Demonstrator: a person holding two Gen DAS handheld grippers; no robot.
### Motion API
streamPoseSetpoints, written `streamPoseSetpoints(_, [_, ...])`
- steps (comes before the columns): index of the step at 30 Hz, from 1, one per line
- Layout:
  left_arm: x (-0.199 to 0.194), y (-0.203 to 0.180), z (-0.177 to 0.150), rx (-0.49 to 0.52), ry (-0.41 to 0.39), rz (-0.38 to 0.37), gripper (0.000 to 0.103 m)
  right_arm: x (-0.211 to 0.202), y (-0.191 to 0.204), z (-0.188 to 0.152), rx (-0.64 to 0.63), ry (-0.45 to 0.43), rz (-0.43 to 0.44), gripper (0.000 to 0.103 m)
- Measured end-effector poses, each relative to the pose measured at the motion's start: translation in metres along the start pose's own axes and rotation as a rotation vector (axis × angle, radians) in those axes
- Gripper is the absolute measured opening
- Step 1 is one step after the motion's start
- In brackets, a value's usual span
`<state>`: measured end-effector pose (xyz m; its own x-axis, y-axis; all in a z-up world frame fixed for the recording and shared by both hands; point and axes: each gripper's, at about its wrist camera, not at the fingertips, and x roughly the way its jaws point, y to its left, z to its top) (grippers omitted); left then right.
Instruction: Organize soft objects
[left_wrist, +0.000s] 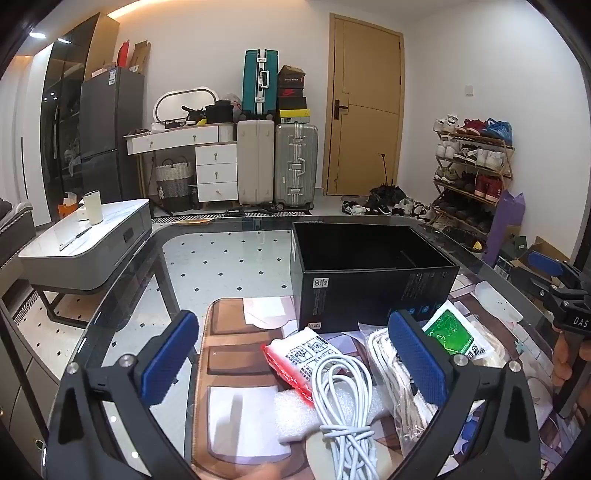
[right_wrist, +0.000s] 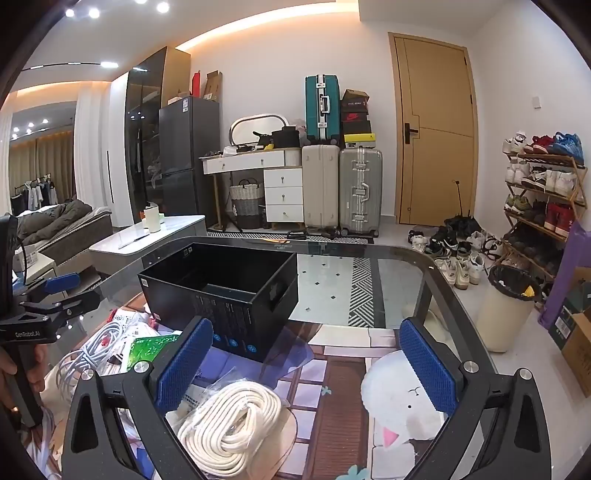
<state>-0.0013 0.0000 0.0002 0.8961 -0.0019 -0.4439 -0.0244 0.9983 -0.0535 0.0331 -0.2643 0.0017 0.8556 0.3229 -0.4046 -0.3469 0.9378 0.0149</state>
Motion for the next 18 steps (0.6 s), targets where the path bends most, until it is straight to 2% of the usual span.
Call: streamPoseSetpoints(18, [0.001, 0.003, 0.0, -0.013, 0.019, -0.004, 0.103, 0.0, 0.005, -0.001, -0.022, -0.006, 0.0, 0.103])
